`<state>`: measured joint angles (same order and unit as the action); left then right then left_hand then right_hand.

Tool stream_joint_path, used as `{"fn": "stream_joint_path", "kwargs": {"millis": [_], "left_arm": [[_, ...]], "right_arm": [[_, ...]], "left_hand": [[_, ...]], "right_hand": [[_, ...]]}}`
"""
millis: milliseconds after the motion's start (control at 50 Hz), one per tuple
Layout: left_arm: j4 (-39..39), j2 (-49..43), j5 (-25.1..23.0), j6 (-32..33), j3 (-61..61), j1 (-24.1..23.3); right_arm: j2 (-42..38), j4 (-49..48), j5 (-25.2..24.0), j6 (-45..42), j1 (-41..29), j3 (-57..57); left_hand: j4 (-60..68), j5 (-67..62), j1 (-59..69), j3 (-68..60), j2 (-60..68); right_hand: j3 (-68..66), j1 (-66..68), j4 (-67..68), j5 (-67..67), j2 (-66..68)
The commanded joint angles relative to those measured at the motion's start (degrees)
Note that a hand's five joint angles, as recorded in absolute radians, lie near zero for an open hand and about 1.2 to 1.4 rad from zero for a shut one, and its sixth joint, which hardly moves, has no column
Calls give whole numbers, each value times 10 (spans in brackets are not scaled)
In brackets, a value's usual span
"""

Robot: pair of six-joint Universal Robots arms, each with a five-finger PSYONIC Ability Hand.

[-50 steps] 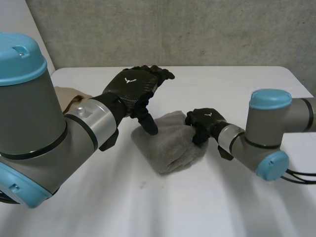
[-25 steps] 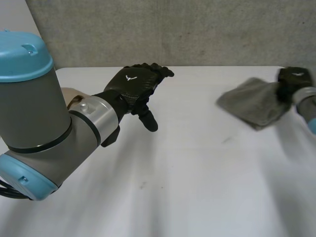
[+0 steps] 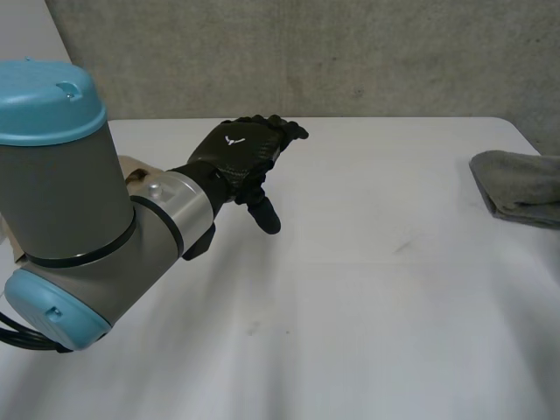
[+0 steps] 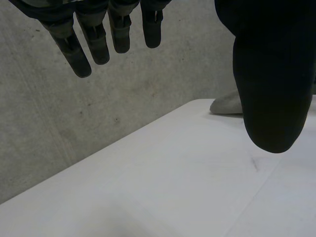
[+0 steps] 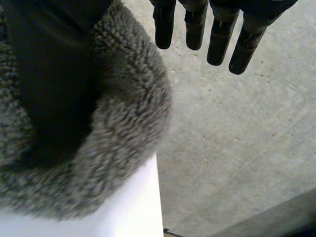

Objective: Fold the laundry.

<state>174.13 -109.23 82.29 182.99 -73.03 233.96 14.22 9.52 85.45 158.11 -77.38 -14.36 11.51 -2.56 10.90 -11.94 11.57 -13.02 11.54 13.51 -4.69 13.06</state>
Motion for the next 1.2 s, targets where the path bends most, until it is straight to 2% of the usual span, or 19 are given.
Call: {"fn": "stream_joint_path", "kwargs": {"millis": [20, 120, 220, 300, 440, 520, 540, 620, 660, 740, 820, 960, 1000, 1120, 1200], "left_arm": [[-1, 4, 6, 0, 0, -1], [-1, 9, 6, 0, -3, -2], [-1, 9, 6, 0, -6, -2], [-1, 10, 6, -1, -9, -2], [-3, 12, 6, -2, -19, -1], [-2, 24, 6, -2, -30, 1], [0, 30, 5, -2, -35, 4], [0, 46, 3, -3, -45, 22], [1, 53, 3, -4, -48, 32], [3, 68, 3, -4, -54, 52], [16, 79, 3, -4, -57, 75], [42, 89, 2, 4, -65, 144], [52, 89, 1, 4, -64, 176], [71, 70, -5, 18, -53, 266], [78, 11, -10, 86, -28, 318]], "right_arm": [[44, 53, -26, -8, -1, -26], [92, 117, -41, -46, 8, -78], [141, 180, -51, -154, 45, -154], [168, 191, -45, -226, 74, -196], [183, 190, -38, -278, 119, -206], [181, 183, -4, -321, 133, -173], [184, 174, 22, -332, 134, -154], [203, 120, 66, -334, 130, -118], [219, 87, 67, -331, 130, -114], [278, 15, 65, -280, 89, -138], [359, -37, 34, -178, 12, -196], [484, -101, -97, -8, -101, -391], [530, -121, -137, 24, -160, -464], [569, -135, -186, 41, -291, -615], [570, -136, -194, 33, -363, -701]], "left_hand": [[-15, 25, -9, 19, -15], [-15, 26, -9, 19, -16], [-15, 26, -9, 19, -16], [-15, 26, -9, 19, -16], [-15, 26, -9, 19, -16], [-15, 26, -9, 19, -16], [-15, 26, -9, 19, -16], [-15, 26, -9, 19, -16], [-15, 26, -9, 19, -16], [-15, 26, -9, 19, -16], [-15, 26, -9, 19, -16], [-15, 26, -9, 19, -16], [-15, 26, -9, 19, -16], [-15, 26, -9, 19, -16], [-15, 26, -9, 19, -16]], "right_hand": [[30, -15, -35, 47, -31], [30, -15, -35, 47, -31], [30, -15, -35, 47, -31], [30, -15, -35, 47, -31], [30, -15, -35, 47, -31], [30, -15, -35, 47, -31], [30, -15, -35, 47, -31], [30, -15, -35, 47, -31], [30, -15, -35, 47, -31], [30, -15, -35, 47, -31], [30, -15, -35, 47, -31], [30, -15, -35, 47, -31], [30, -15, -35, 47, -31], [30, -15, -35, 47, -31], [30, -15, -35, 47, -31]]}}
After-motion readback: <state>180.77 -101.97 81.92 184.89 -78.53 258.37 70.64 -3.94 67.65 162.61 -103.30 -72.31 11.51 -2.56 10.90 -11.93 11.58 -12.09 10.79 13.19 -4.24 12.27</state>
